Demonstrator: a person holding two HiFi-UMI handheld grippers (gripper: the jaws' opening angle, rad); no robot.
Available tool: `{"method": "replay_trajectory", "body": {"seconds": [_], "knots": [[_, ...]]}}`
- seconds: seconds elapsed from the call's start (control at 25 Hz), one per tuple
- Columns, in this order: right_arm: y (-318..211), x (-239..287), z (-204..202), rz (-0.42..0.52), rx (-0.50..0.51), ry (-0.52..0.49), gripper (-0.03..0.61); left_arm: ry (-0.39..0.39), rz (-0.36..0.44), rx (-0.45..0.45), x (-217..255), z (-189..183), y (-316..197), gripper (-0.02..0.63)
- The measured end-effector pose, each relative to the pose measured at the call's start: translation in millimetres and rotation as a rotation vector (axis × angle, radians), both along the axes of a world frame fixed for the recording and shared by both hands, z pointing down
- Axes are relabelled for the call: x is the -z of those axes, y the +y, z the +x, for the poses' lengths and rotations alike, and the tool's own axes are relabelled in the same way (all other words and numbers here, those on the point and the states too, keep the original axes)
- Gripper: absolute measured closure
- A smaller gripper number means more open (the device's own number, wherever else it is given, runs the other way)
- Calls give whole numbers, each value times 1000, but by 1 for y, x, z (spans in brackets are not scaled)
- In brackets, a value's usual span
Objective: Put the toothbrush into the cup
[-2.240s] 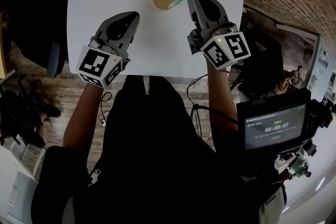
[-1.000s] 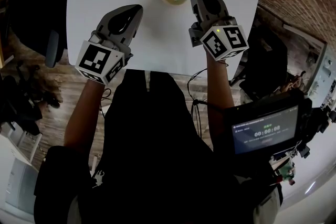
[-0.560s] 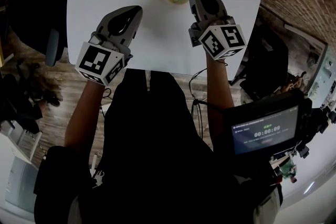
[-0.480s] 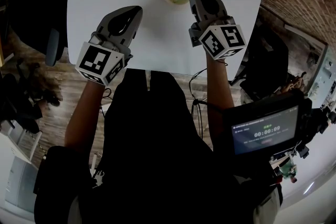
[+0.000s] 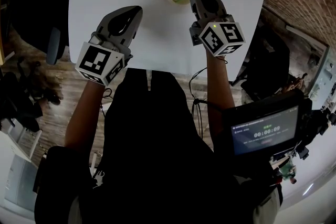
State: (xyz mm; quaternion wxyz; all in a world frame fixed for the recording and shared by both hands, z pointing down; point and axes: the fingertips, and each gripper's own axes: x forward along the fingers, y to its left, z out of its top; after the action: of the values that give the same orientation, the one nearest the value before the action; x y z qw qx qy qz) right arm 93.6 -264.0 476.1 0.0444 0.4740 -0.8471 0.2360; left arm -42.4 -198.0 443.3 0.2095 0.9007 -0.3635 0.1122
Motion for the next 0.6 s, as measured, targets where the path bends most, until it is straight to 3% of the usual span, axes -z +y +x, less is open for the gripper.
{"method": "replay_trajectory", "body": {"seconds": [0.6], "knots": [[-13,-9,7,-17,-22,6,554,-16,-15,-1,0,-4,4,609]]}}
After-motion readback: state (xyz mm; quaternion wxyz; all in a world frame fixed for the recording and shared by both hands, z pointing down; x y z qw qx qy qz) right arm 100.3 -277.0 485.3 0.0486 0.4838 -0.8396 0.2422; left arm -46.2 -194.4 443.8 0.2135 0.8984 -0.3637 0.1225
